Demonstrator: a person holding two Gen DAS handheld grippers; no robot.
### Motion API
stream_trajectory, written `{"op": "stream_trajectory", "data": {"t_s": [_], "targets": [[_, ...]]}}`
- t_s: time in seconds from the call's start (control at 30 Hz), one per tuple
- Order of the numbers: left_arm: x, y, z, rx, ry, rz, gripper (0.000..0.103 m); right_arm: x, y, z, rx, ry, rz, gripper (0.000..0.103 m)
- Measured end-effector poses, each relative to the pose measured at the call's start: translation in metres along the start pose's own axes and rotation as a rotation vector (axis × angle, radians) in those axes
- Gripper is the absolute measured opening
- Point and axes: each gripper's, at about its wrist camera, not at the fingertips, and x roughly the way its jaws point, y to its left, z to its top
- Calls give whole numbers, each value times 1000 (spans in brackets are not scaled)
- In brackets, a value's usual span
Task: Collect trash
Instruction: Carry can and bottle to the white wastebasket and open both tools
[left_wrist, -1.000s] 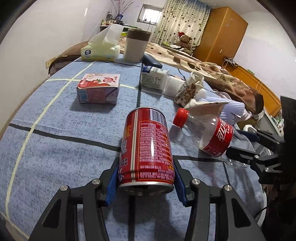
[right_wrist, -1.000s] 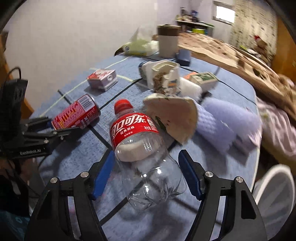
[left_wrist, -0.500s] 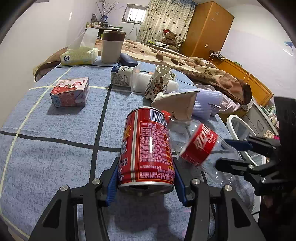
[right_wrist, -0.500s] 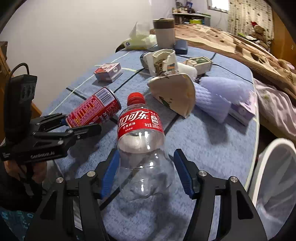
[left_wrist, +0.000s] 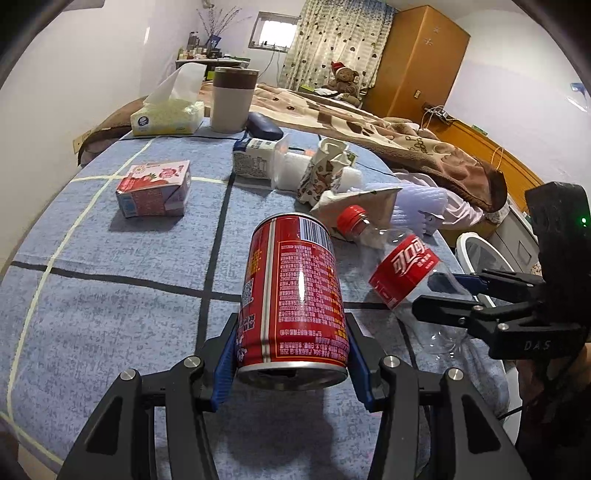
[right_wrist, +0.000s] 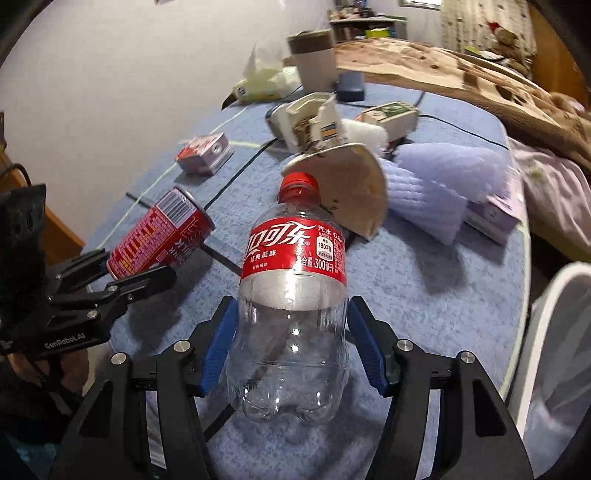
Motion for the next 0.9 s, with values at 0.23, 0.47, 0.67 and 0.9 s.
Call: {"op": "stream_trajectory", "data": {"t_s": [0.23, 0.47, 0.67, 0.9], "targets": [[3, -32, 8, 67, -7, -43, 52, -35, -22, -25, 111, -87, -48, 63], [24, -97, 24, 196, 4, -144, 52, -71, -56, -53, 241, -158, -158, 63], [48, -159, 33, 292, 26, -252, 52, -96, -95, -76, 365, -179, -262, 63], [77, -222, 36, 390, 68, -338, 52, -110, -128, -95, 480, -179, -335, 63]]}}
